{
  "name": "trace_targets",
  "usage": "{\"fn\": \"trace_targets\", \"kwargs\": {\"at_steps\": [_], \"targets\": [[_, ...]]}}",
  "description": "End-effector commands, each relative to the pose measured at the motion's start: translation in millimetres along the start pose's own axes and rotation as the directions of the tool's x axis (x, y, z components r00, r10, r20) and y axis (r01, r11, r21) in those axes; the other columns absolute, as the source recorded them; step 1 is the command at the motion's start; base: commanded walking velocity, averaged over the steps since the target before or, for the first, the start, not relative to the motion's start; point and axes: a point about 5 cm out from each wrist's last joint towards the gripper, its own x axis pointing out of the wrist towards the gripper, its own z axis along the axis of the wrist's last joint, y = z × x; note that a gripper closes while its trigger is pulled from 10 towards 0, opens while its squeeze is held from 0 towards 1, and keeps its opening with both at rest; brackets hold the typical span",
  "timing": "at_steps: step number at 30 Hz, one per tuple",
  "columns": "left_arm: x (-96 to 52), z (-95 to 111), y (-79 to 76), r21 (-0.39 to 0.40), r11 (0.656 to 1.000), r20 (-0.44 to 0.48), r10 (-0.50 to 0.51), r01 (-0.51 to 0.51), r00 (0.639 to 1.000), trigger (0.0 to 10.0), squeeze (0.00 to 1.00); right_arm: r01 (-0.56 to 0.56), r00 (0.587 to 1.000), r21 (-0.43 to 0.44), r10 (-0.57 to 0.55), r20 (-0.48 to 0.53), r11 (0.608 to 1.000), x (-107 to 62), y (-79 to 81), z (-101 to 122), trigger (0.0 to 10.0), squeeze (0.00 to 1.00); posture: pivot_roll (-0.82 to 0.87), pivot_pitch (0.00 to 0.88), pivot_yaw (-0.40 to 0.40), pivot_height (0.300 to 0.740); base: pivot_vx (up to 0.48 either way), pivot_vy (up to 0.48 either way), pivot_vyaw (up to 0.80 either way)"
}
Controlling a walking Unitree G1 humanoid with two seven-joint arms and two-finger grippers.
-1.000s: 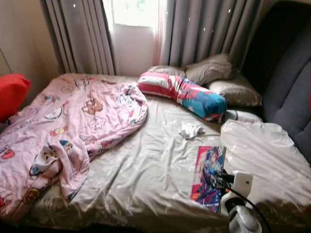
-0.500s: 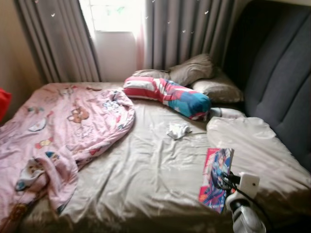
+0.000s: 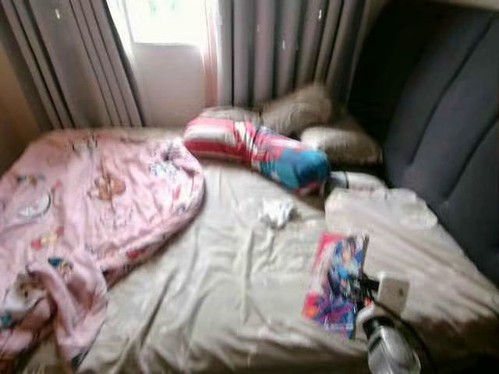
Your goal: Clean up the room
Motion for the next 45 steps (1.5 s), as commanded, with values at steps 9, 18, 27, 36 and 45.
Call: {"fn": "trace_targets", "kwargs": {"at_steps": [9, 18, 27, 36, 45], "targets": [[-3.8, -9.0, 9.8, -0.003, 1.0, -0.005, -0.002, 0.002, 1.0, 10.0, 0.0, 0.015, 0.999, -0.016, -0.015, 0.03, 1.0, -0.2, -7.3, 6.3, 10.0, 0.0, -0.02, 0.0, -0.018, 0.74, 0.304, 0.0, 0.0], [0.1, 0.2, -1.6, -0.001, 1.0, 0.002, -0.007, 0.007, 1.0, 10.0, 0.0, 0.01, 1.0, -0.018, -0.009, 0.022, 1.0, 0.3, -7.0, 5.9, 10.0, 0.0, -0.02, 0.0, -0.018, 0.74, 0.126, 0.0, 0.0], [4.1, 12.8, -16.8, -0.006, 1.0, 0.024, -0.027, 0.027, 0.999, 10.0, 0.0, 0.008, 1.0, -0.022, -0.007, 0.024, 1.0, 0.8, -6.9, 6.9, 10.0, 0.0, -0.02, 0.0, -0.02, 0.74, 0.0, 0.0, 0.0], [7.2, 27.0, -25.1, -0.007, 0.999, 0.051, -0.037, 0.038, 0.998, 10.0, 0.0, 0.006, 1.0, -0.025, -0.005, 0.024, 1.0, 0.9, -6.7, 6.9, 10.0, 0.0, -0.02, 0.0, -0.022, 0.74, 0.218, 0.0, 0.0], [6.6, 25.0, -25.3, -0.008, 0.999, 0.057, -0.035, 0.036, 0.998, 10.0, 0.0, 0.004, 1.0, -0.026, -0.003, 0.026, 1.0, 0.5, -6.6, 7.0, 10.0, 0.0, -0.02, 0.0, -0.022, 0.74, 0.163, 0.0, 0.0]]}}
